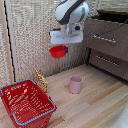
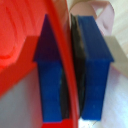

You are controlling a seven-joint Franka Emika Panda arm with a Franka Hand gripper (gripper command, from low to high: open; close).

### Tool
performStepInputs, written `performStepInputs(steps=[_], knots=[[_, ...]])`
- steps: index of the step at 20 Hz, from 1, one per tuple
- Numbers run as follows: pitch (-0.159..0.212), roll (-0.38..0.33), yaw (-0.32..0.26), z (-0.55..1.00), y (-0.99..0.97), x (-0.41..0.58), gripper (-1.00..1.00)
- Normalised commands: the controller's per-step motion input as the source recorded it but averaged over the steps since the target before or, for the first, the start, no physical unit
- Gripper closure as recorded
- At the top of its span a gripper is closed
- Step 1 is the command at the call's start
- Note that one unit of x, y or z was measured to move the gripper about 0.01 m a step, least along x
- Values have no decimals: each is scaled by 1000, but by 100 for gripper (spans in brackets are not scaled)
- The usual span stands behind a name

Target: Transport the gripper mindfully toward the orange-red bowl and clasp it to elevate with ease. Ensure your robot's arm aligns efficiently with the top drawer's opening. Carefully slide the orange-red bowl into the designated spot with precision. After confirmation, withdraw the gripper gently. Close the drawer smoothly by transitioning the gripper to its handle.

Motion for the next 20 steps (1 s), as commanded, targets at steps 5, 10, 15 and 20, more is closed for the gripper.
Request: performStepInputs(steps=[5,10,15,20], knots=[[-2,-86,-126,779,17,-1,100],[8,-34,-168,755,-33,0,100],[30,-5,-168,836,-186,0,100],[35,0,-186,827,-234,18,100]])
